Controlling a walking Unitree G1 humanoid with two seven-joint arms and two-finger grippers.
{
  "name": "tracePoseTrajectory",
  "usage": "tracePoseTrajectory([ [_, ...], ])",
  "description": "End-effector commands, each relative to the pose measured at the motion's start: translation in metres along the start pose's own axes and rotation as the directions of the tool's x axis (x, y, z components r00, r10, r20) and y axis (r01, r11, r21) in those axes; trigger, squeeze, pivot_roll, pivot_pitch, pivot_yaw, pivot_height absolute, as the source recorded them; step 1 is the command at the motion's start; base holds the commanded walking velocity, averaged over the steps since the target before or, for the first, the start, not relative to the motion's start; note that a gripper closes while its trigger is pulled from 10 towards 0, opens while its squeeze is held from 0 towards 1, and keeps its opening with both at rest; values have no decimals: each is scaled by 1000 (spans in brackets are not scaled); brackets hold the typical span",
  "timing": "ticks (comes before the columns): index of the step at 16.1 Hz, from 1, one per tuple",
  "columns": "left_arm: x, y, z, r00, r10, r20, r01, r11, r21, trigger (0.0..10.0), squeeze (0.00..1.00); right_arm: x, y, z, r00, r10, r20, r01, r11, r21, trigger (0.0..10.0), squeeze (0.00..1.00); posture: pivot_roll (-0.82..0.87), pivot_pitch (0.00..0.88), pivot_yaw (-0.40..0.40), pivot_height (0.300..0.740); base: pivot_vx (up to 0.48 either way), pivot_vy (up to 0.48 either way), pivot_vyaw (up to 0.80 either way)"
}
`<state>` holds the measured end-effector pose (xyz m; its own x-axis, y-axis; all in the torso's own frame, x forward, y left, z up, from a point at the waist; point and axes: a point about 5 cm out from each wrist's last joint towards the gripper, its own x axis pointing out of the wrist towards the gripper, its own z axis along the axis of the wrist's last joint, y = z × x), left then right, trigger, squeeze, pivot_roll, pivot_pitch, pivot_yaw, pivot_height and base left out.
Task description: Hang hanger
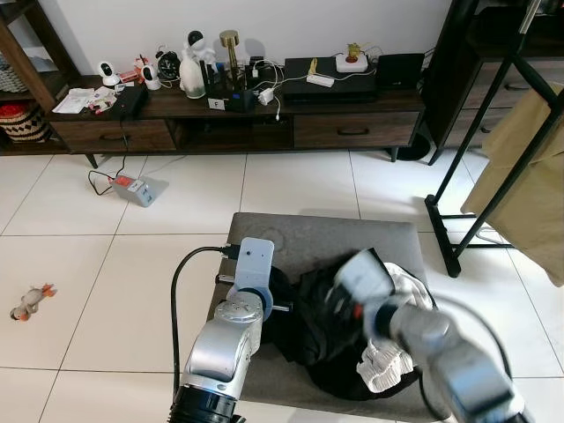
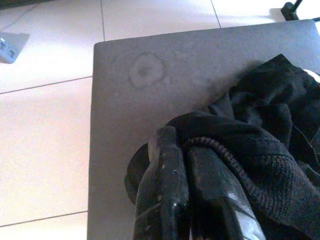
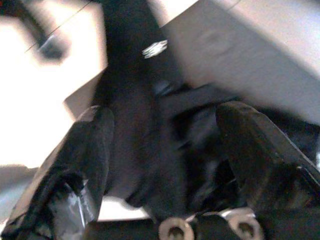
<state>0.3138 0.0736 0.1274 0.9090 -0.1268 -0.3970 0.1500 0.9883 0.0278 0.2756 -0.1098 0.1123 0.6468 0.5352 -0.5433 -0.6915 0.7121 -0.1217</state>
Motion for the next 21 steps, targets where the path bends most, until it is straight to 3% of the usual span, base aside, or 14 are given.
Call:
tracePoseTrajectory([
  [1,-1,-2,5,1000,-15,16,15,1000,0,0,0,2,8,-4,999,35,-15,-35,999,13,10000,0,58,200,29,740,0,0,0],
  [3,0,-6,9,999,-31,24,31,1000,1,0,0,4,7,-7,1000,5,-24,-5,1000,22,10000,0,51,200,33,740,0,0,0],
  [6,-1,-10,16,998,-52,41,52,999,0,0,0,11,-7,-12,987,-157,-40,157,988,6,10000,0,60,201,36,740,0,0,0],
  [7,-2,-11,18,997,-63,43,63,998,4,0,0,13,-12,-10,978,-206,-23,207,978,35,10000,0,60,200,35,740,0,0,0],
  [9,-2,-12,18,997,-66,45,66,998,5,0,0,15,-19,-11,961,-274,-26,274,962,6,10000,0,64,198,34,740,0,0,0],
  [12,-2,-12,18,997,-69,45,69,998,2,0,0,14,-36,-5,908,-419,5,419,907,-45,10000,0,64,191,28,740,0,0,0],
  [17,-5,-16,26,994,-89,69,90,996,-9,0,0,33,-23,-18,930,-366,-23,366,930,-20,10000,0,88,192,22,740,0,0,0],
  [19,-5,-15,27,993,-90,72,91,996,-15,0,0,35,-18,-7,948,-317,38,317,948,3,10000,0,86,192,19,740,0,0,0],
  [20,-4,-16,25,994,-90,68,91,996,-18,0,0,29,-18,10,945,-292,149,291,956,26,10000,0,80,194,19,740,0,0,0],
  [21,-4,-16,25,994,-91,66,93,996,-18,0,0,25,-18,14,940,-290,180,288,957,40,10000,0,77,195,19,740,0,0,0],
])
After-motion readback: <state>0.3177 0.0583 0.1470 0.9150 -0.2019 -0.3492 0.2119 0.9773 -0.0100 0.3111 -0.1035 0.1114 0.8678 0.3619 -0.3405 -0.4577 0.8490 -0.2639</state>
